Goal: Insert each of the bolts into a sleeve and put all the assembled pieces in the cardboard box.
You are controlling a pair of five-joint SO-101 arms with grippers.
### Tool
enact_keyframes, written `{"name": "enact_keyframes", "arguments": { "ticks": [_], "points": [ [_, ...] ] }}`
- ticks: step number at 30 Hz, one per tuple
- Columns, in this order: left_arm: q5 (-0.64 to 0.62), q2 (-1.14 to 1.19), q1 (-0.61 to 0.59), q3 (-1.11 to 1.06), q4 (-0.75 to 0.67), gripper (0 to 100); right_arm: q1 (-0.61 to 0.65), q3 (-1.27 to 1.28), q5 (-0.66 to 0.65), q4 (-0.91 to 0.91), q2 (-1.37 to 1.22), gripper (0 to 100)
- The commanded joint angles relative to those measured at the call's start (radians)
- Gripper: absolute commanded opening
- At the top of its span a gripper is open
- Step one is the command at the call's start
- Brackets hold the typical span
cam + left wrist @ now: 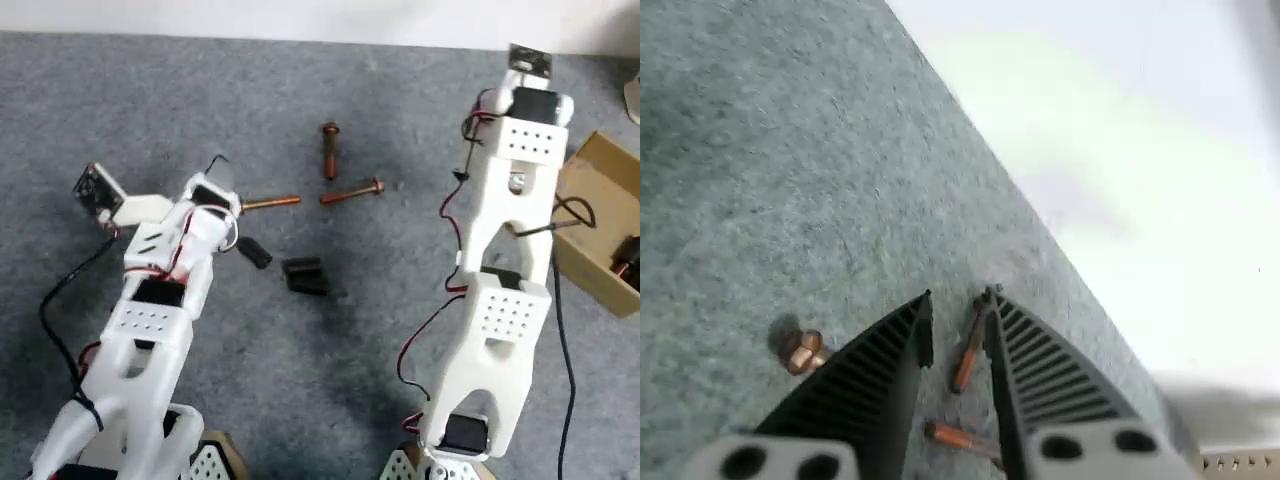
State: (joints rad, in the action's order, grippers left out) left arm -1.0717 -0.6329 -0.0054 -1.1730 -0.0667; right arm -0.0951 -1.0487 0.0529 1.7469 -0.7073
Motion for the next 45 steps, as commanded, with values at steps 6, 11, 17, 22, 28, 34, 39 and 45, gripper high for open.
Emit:
{"name": "enact_keyframes", "arguments": {
  "ticks": [6, 11, 17, 22, 28, 34, 39, 45],
  "points": [
    [-0.018, -0.010, -0.027, -0.071, -0.249, 10, 0.119, -0.002, 0.011, 0.015, 0.096, 15.2],
    [-0.014, -0.010, -0.048, -0.188, -0.334, 9, 0.131, -0.001, 0.006, 0.015, 0.094, 15.2],
    [-0.014, -0.010, -0.048, -0.271, -0.362, 9, 0.107, 0.058, 0.011, 0.008, 0.094, 15.2],
    [-0.018, -0.010, -0.044, -0.297, -0.365, 9, 0.116, 0.079, 0.097, -0.039, 0.094, 15.2],
    [-0.020, -0.007, -0.019, -0.263, -0.216, 9, 0.142, 0.074, 0.106, -0.044, 0.099, 15.2],
    [-0.166, -0.008, -0.024, -0.085, 0.173, 9, 0.130, 0.070, 0.135, 0.008, 0.104, 15.2],
    [-0.270, -0.008, -0.019, 0.064, 0.382, 10, 0.097, 0.077, 0.138, 0.002, 0.094, 15.2],
    [-0.344, -0.001, 0.001, 0.128, 0.396, 10, 0.101, 0.079, 0.138, -0.024, 0.093, 15.2]
  ]
}}
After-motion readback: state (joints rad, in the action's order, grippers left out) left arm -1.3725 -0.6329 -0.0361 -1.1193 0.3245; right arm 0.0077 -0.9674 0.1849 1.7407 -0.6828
